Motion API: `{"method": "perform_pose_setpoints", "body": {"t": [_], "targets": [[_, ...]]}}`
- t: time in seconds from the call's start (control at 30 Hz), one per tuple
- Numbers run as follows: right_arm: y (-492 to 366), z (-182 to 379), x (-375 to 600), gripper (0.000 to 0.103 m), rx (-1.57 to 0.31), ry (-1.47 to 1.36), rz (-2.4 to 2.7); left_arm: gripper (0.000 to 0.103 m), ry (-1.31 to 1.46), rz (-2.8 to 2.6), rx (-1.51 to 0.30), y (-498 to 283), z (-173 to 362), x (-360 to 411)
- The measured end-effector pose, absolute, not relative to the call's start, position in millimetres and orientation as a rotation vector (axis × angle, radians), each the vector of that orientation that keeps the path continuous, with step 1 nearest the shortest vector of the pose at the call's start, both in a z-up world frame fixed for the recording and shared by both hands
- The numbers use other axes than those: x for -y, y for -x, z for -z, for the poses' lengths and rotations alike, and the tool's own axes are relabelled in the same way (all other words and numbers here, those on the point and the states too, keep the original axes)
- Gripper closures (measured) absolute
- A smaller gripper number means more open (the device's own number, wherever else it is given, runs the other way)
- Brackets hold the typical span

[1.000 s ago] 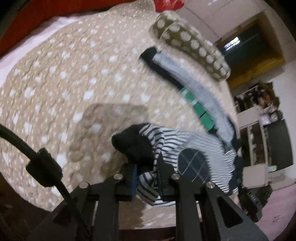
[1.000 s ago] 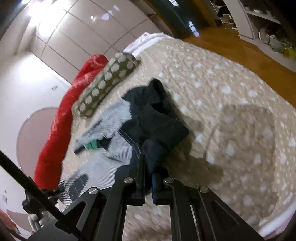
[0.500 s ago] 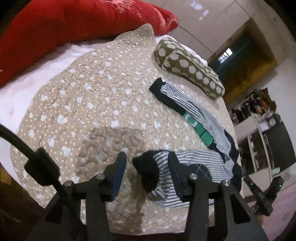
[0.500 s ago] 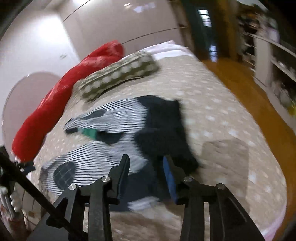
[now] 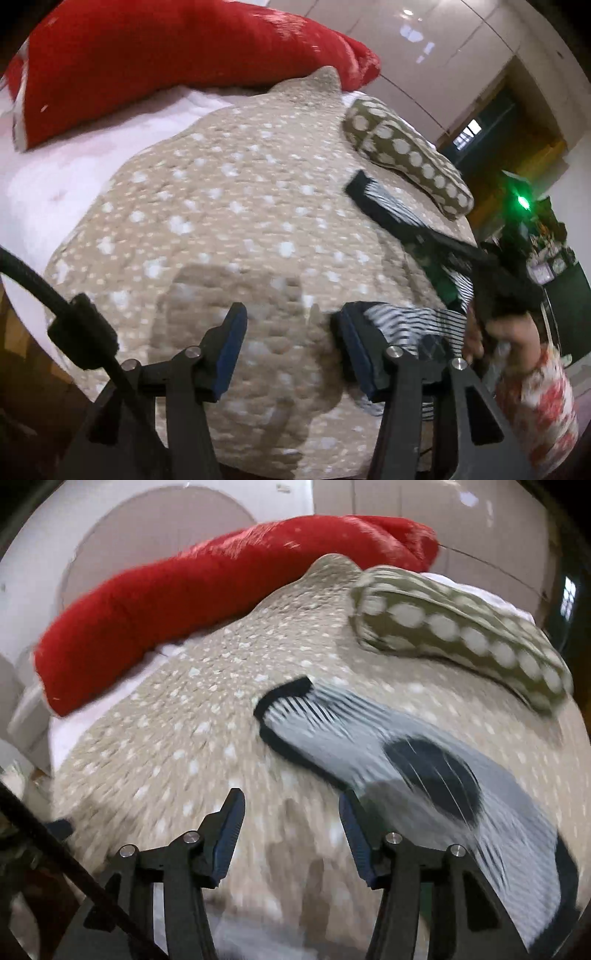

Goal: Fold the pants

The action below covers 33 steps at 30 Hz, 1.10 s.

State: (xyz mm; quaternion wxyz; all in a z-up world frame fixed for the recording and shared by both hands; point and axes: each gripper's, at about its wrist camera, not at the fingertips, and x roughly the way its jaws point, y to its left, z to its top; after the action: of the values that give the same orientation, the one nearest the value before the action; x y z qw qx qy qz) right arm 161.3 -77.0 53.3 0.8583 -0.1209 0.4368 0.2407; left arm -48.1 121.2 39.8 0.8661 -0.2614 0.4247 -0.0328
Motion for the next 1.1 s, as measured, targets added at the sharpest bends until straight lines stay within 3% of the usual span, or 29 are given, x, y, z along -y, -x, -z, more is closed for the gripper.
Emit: {"method": "perform_pose_setpoints", "body": {"t": [0.13, 0.17, 0.2, 0.43, 0.57, 0.63, 0.67, 0.77, 0.8, 0.83, 0.87, 0.93, 1.1], "targets": [[-186.4, -31.8, 38.9, 0.047, -0.898, 0.394, -0.468, 0.051, 0.592, 0.023, -0.883, 54.3, -29.0, -146.9], [-192.7, -25.8, 32.7, 0.075, -0.922, 0.416, -0.460, 0.051, 0.614, 0.026, -0.883, 56.3, -26.2, -153.2], [-196.4, -20.7, 30.2, 0.095, -0.949, 0.414, -0.456, 0.051, 0.636, 0.033, -0.881, 57.9, -23.8, -158.0], [-175.3, -44.2, 33.3, 0.101, -1.034, 0.208, -0.621, 0.051, 0.668, 0.027, -0.855, 65.8, -25.5, -165.5], [-128.7, -74.0, 22.2, 0.090, -0.997, 0.268, -0.734, 0.051, 0.680, 0.021, -0.845, 70.9, -29.3, -166.1], [-98.6, -84.0, 14.7, 0.089, -1.030, 0.269, -0.894, 0.050, 0.687, 0.013, -0.841, 72.6, -30.9, -167.6], [-87.2, -84.9, 11.1, 0.085, -1.034, 0.303, -0.927, 0.050, 0.690, 0.010, -0.840, 73.7, -31.4, -168.4], [-58.3, -73.5, -1.5, 0.049, -1.010, 0.455, -0.926, 0.050, 0.702, 0.015, -0.834, 77.8, -32.8, -168.5], [-52.5, -65.6, -3.3, 0.050, -1.006, 0.500, -0.907, 0.050, 0.703, 0.019, -0.834, 79.2, -33.4, -168.0], [-51.7, -55.0, -4.4, 0.059, -1.035, 0.538, -0.882, 0.050, 0.702, 0.022, -0.833, 80.2, -34.2, -167.4], [-54.1, -47.5, -4.0, 0.095, -1.067, 0.550, -0.865, 0.050, 0.701, 0.026, -0.832, 81.9, -35.5, -167.3], [-58.8, -57.1, 6.9, 0.095, -1.090, 0.417, -0.881, 0.049, 0.702, 0.030, -0.822, 85.0, -38.4, -169.4], [-83.6, -93.2, 49.1, 0.092, -1.147, -0.236, -1.123, 0.047, 0.756, 0.027, -0.801, 90.8, -36.7, -182.7]]}}
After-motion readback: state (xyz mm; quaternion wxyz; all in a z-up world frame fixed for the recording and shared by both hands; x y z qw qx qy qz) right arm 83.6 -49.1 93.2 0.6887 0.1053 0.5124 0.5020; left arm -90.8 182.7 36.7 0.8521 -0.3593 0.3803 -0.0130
